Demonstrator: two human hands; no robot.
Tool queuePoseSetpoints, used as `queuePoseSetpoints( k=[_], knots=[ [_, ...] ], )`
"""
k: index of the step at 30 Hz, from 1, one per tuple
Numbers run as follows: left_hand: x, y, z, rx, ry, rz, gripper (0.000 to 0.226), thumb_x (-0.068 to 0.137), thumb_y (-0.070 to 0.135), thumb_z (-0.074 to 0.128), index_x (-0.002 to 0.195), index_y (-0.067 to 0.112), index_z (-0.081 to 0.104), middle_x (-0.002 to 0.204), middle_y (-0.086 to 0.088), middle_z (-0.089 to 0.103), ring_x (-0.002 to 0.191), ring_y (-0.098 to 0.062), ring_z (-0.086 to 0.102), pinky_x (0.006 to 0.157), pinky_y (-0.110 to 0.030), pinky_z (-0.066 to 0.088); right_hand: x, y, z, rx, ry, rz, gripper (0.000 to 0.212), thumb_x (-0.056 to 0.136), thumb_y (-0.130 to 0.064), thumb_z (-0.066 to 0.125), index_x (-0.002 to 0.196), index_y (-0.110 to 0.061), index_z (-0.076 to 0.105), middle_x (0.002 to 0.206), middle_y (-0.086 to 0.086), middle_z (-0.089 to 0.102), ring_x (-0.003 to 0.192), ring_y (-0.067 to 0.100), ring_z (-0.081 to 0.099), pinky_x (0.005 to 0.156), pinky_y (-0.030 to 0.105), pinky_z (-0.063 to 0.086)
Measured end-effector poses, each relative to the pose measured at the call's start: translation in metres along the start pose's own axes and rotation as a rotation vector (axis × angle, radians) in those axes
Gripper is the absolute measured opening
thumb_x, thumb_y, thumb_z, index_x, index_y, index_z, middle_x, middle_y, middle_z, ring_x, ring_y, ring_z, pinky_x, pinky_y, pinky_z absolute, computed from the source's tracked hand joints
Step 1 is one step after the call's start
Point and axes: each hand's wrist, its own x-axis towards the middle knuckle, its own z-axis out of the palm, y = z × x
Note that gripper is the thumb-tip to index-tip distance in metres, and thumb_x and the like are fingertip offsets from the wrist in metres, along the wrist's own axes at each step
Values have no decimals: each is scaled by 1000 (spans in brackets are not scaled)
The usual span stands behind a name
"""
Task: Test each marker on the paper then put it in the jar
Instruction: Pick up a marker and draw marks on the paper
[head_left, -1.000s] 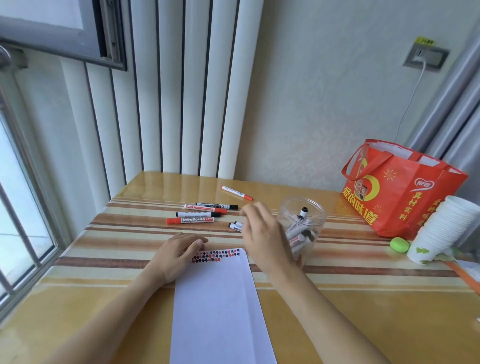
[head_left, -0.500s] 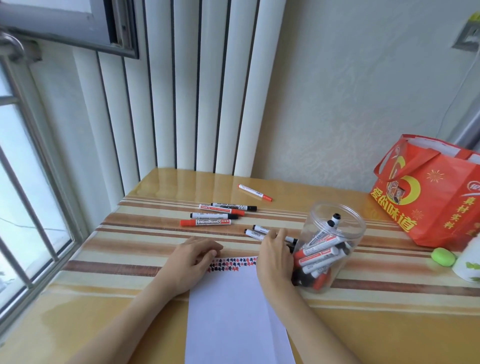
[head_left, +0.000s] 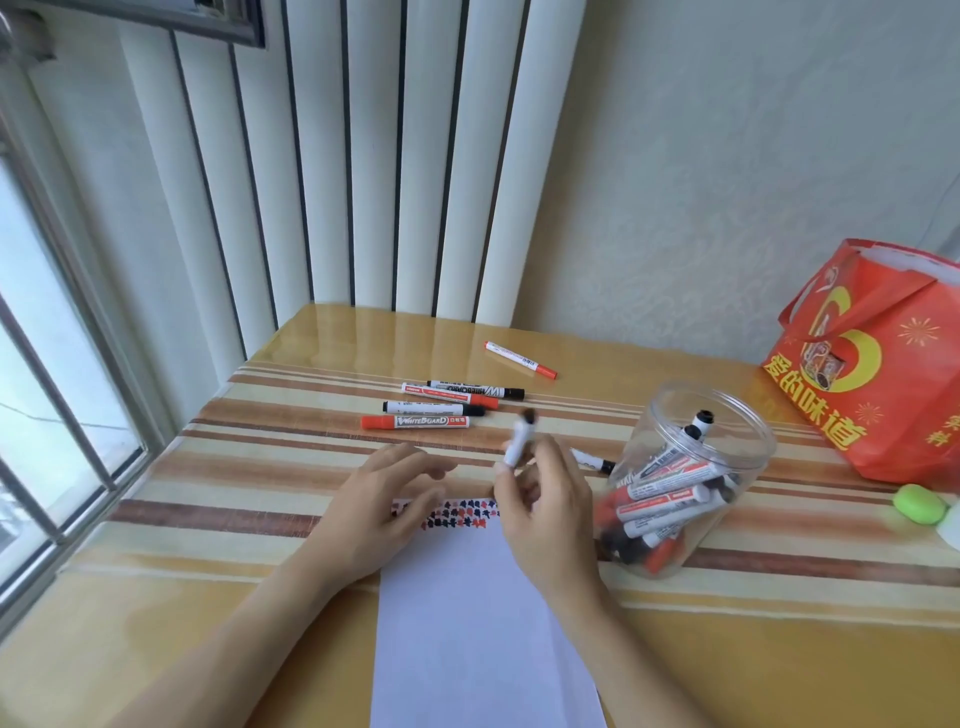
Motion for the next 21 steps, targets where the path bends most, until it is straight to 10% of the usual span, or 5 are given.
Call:
queuePoseSetpoints(
  k=[7, 15, 21],
  knots=[
    [0, 1, 3, -2, -7, 65, 33, 104, 52, 44, 108, 26, 64, 90, 20, 58, 85, -7, 54, 72, -29, 45, 1, -16, 0, 788, -249, 599, 18, 94, 0, 72, 102, -2, 55, 87, 14, 78, 79, 27, 77, 75, 33, 60],
    [-3, 13, 2, 40, -38, 190, 42, 109, 48, 34, 108, 21, 66, 88, 15, 56, 83, -7, 51, 74, -21, 41, -7, -23, -23, 783, -536, 560, 34, 89, -38, 75, 98, -10, 57, 71, 15, 58, 51, 23, 50, 48, 22, 35],
    [-1, 6, 4, 148, 46, 197, 32, 110, 39, 34, 105, 22, 61, 93, 14, 52, 83, -12, 46, 74, -31, 42, -16, -13, -24, 681, -281, 481, 29, 92, -37, 68, 94, -8, 67, 75, 7, 65, 61, 22, 61, 54, 32, 44]
  ],
)
